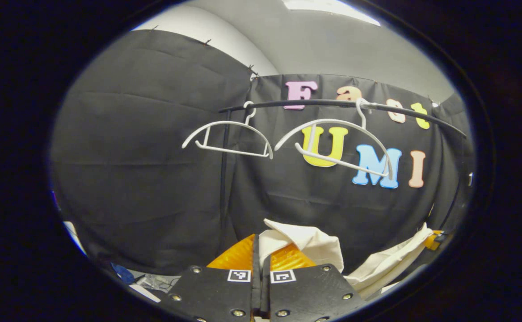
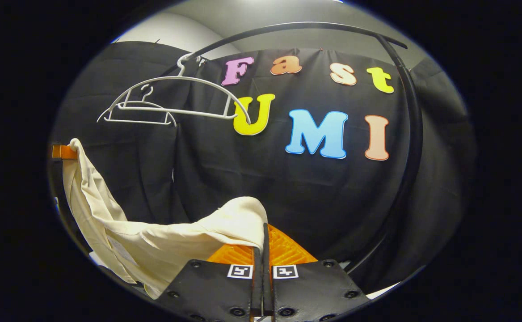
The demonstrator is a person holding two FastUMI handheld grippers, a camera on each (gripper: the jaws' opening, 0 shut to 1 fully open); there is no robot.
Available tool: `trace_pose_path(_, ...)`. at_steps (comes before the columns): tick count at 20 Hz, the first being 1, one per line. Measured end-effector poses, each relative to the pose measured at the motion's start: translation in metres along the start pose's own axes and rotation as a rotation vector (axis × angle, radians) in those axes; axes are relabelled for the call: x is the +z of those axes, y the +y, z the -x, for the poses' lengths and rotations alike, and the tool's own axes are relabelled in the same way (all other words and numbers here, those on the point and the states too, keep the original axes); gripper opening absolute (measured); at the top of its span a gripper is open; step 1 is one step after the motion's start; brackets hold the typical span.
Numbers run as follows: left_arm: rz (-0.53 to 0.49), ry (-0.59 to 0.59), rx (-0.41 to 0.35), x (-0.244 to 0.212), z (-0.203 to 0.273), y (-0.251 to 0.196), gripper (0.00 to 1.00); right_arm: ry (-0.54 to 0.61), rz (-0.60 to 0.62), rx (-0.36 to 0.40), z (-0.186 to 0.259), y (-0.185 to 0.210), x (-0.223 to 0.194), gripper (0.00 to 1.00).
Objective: Grasp the clothes on the hanger with both hands and then place them into the laundry hamper below.
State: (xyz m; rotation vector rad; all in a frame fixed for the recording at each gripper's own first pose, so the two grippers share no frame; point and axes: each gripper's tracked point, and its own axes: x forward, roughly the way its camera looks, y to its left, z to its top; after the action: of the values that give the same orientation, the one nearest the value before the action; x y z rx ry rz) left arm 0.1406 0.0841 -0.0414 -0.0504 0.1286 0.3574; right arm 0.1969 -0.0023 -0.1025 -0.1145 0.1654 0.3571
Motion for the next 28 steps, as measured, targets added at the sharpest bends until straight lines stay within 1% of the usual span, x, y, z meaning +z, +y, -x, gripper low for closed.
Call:
trace_pose_path(3, -0.038, 0.048, -0.007, -0.022, 0.012, -0.006, 0.01, 0.004, -0.007, 0.004, 0.015, 0.011, -0.004, 0.02)
trace_pose_path(5, -0.035, 0.074, -0.037, -0.032, 0.014, -0.012, 0.01, 0.023, -0.006, 0.001, 0.020, 0.019, -0.009, 0.02)
trace_pose_path(10, -0.049, 0.139, -0.133, -0.062, 0.029, -0.016, 0.01, 0.053, -0.020, -0.022, 0.049, 0.046, -0.017, 0.02)
trace_pose_path(16, -0.079, 0.174, -0.267, -0.082, 0.014, -0.032, 0.00, 0.078, -0.056, -0.086, 0.075, 0.072, -0.030, 0.02)
trace_pose_path(22, -0.118, 0.217, -0.373, -0.109, 0.014, -0.037, 0.00, 0.131, -0.089, -0.093, 0.084, 0.106, -0.050, 0.02)
trace_pose_path(23, -0.127, 0.225, -0.386, -0.114, 0.011, -0.039, 0.01, 0.139, -0.096, -0.087, 0.083, 0.112, -0.054, 0.06)
trace_pose_path(25, -0.147, 0.244, -0.408, -0.125, 0.006, -0.042, 0.01, 0.164, -0.108, -0.085, 0.081, 0.119, -0.063, 0.06)
trace_pose_path(26, -0.156, 0.253, -0.417, -0.130, 0.005, -0.042, 0.01, 0.177, -0.117, -0.087, 0.080, 0.122, -0.068, 0.02)
trace_pose_path(28, -0.176, 0.267, -0.438, -0.142, 0.005, -0.044, 0.00, 0.206, -0.134, -0.099, 0.078, 0.127, -0.080, 0.02)
